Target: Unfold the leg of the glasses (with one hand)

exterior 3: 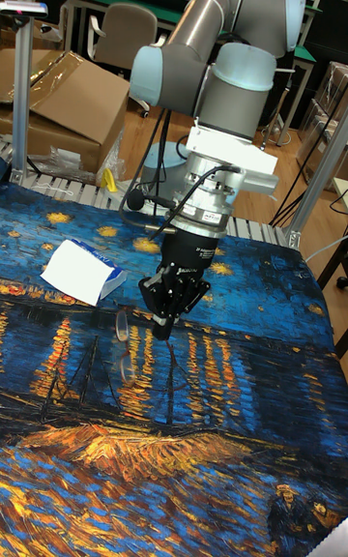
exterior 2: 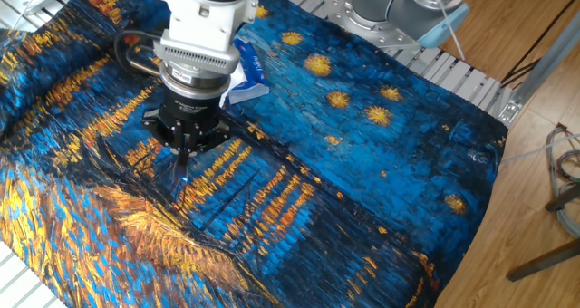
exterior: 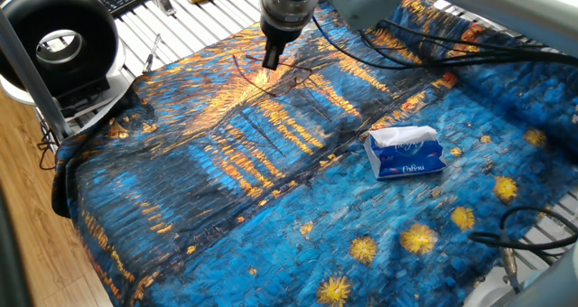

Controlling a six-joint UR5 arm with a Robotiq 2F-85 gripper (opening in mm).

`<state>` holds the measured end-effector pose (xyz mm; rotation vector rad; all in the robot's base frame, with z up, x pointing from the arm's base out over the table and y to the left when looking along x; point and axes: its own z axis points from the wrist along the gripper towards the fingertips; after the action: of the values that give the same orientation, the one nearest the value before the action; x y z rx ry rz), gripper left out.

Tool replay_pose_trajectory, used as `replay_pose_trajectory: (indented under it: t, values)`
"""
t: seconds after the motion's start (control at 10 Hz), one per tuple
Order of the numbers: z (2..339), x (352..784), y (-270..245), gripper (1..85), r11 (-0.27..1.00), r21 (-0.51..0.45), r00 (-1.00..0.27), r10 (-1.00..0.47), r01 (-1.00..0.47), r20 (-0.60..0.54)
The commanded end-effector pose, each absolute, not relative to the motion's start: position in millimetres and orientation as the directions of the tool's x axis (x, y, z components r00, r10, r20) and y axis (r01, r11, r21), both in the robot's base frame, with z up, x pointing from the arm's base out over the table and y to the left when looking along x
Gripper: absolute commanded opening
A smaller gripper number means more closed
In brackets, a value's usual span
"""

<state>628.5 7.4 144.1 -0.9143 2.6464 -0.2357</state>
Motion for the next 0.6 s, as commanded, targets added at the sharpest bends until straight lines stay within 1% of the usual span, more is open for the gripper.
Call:
replay_pose_trajectory:
  t: [0.0, 0.5]
  values:
    - [147.1, 638.5, 8.4, 1.0, 0.782, -0.26, -0.72, -0.623, -0.566, -0.305]
    - [139.8, 639.5, 3.4, 1.0, 0.786, -0.253, -0.715, -0.618, -0.564, -0.328]
